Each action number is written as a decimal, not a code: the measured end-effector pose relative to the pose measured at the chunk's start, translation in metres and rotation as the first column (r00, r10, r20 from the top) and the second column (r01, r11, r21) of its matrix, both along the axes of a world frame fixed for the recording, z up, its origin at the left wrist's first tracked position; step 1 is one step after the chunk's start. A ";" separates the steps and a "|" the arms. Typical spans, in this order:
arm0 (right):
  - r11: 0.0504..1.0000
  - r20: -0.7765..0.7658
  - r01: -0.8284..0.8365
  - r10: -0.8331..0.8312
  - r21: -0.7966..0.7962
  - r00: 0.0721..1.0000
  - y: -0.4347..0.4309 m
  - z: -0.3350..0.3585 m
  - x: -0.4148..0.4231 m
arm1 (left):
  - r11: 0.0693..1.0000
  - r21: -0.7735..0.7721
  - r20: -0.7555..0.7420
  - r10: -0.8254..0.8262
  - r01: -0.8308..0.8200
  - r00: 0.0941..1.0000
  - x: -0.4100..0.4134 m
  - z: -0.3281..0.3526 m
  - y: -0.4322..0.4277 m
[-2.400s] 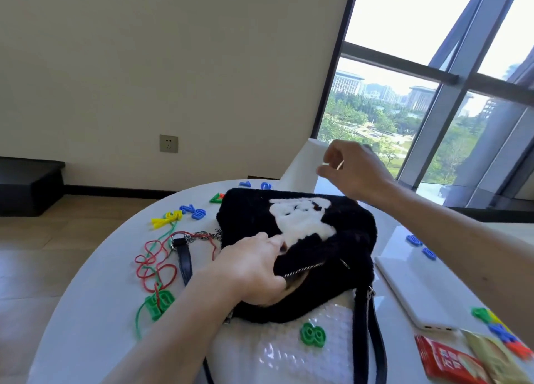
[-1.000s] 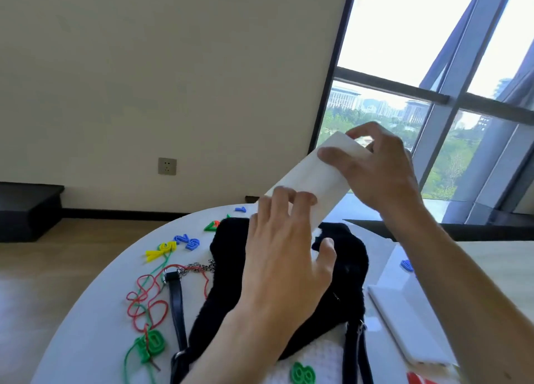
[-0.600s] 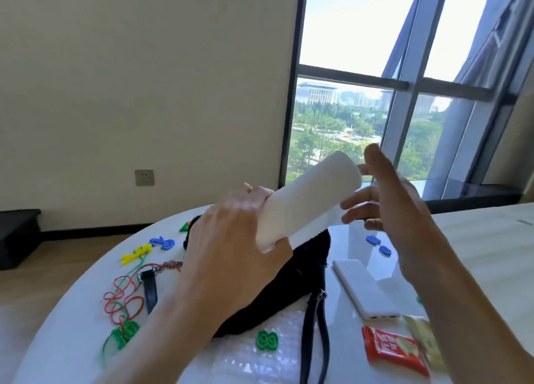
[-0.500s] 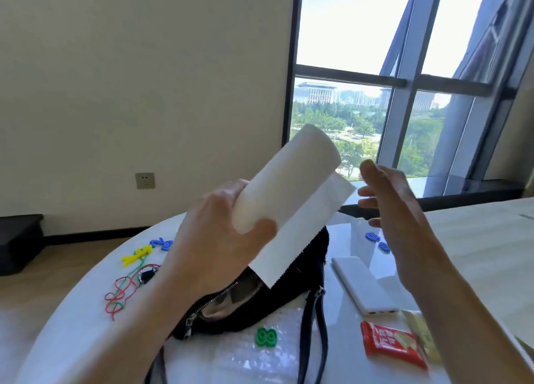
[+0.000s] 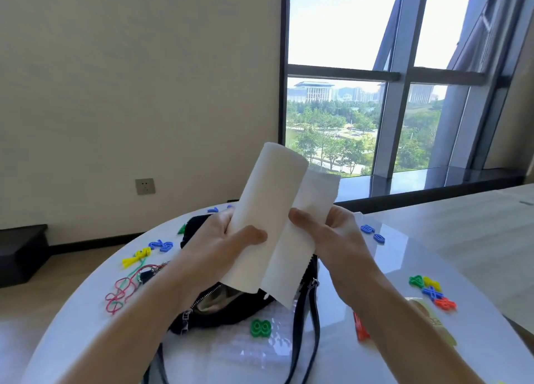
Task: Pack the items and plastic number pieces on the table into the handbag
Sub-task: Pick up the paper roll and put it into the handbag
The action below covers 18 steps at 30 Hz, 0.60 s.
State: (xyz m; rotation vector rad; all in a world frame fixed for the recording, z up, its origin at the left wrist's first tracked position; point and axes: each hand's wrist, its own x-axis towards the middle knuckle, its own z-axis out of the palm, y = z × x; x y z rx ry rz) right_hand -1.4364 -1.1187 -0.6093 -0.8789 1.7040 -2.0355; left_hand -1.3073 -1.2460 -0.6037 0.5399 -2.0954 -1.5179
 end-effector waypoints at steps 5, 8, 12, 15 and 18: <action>0.996 0.020 -0.079 0.079 -0.033 0.997 -0.001 0.006 0.010 | 0.906 -0.358 -0.060 0.220 -0.227 0.974 -0.013 -0.007 0.016; 0.991 -0.019 -0.134 0.134 -0.005 0.991 -0.004 0.006 0.016 | 0.679 -0.661 -0.146 0.299 -0.318 0.943 -0.019 -0.017 0.025; 0.995 0.023 -0.008 0.010 -0.094 1.000 -0.008 -0.002 0.013 | 0.594 -0.795 -0.038 0.153 -0.123 0.987 -0.024 -0.025 0.036; 0.985 0.047 0.084 -0.078 -0.148 0.996 -0.005 -0.005 -0.003 | 0.806 -0.593 0.008 0.009 -0.003 1.000 -0.022 -0.021 0.021; 0.973 -0.045 0.182 -0.190 -0.143 0.981 -0.002 -0.005 -0.018 | 0.715 -0.699 0.162 0.121 0.027 0.979 -0.014 -0.029 -0.007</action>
